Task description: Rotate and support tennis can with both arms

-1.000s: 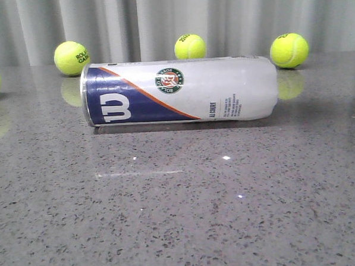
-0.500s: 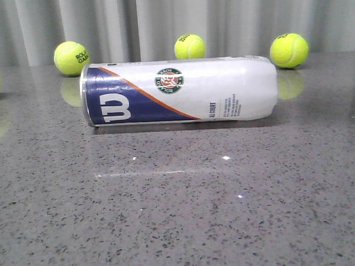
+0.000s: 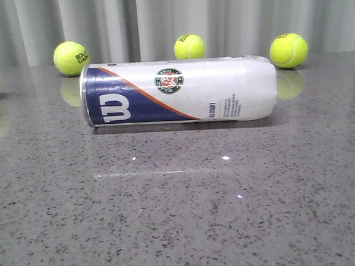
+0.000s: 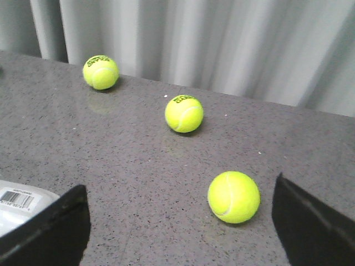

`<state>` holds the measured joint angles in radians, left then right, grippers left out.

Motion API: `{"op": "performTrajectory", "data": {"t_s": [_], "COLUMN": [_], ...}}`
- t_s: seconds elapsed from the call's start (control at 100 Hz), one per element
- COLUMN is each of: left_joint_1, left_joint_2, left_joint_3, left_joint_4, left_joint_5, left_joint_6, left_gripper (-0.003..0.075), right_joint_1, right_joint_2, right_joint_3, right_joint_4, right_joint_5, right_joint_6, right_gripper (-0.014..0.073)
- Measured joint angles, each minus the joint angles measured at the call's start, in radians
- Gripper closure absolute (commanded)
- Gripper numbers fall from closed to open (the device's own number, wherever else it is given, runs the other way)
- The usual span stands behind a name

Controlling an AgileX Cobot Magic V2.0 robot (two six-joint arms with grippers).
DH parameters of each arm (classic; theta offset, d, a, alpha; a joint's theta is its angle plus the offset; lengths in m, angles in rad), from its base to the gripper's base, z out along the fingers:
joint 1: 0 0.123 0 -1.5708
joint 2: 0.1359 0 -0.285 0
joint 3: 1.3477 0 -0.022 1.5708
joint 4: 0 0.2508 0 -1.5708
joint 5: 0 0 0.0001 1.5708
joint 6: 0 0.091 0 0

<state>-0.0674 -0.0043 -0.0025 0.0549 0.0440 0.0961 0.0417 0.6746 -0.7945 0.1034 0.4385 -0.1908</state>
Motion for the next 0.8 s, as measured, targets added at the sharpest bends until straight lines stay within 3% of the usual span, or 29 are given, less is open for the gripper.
{"op": "performTrajectory", "data": {"t_s": [0.29, 0.36, 0.45, 0.69, 0.72, 0.8], "left_joint_1": [0.0, 0.0, 0.0, 0.0, 0.0, 0.0], "left_joint_2": [0.0, 0.0, 0.0, 0.0, 0.0, 0.0], "left_joint_3": [0.0, 0.0, 0.0, 0.0, 0.0, 0.0], "left_joint_4": [0.0, 0.0, 0.0, 0.0, 0.0, 0.0], "left_joint_5": [0.0, 0.0, 0.0, 0.0, 0.0, 0.0], "left_joint_6": [0.0, 0.0, 0.0, 0.0, 0.0, 0.0], "left_gripper": [0.0741, 0.0741, 0.0741, 0.0741, 0.0741, 0.0741], "right_joint_1": [-0.011, -0.011, -0.011, -0.011, -0.011, -0.011], "right_joint_2": [-0.261, -0.307, -0.349, -0.36, -0.36, -0.36], "right_joint_3": [0.287, 0.326, 0.354, 0.367, 0.367, 0.367], "right_joint_4": [0.01, 0.016, 0.02, 0.022, 0.022, 0.023], "right_joint_5": [-0.116, -0.144, -0.177, -0.2, -0.2, -0.2], "right_joint_6": [0.012, 0.012, 0.013, 0.013, 0.013, 0.014], "right_gripper": [-0.0054, -0.0016, 0.0106, 0.0629, 0.0671, 0.0664]}}
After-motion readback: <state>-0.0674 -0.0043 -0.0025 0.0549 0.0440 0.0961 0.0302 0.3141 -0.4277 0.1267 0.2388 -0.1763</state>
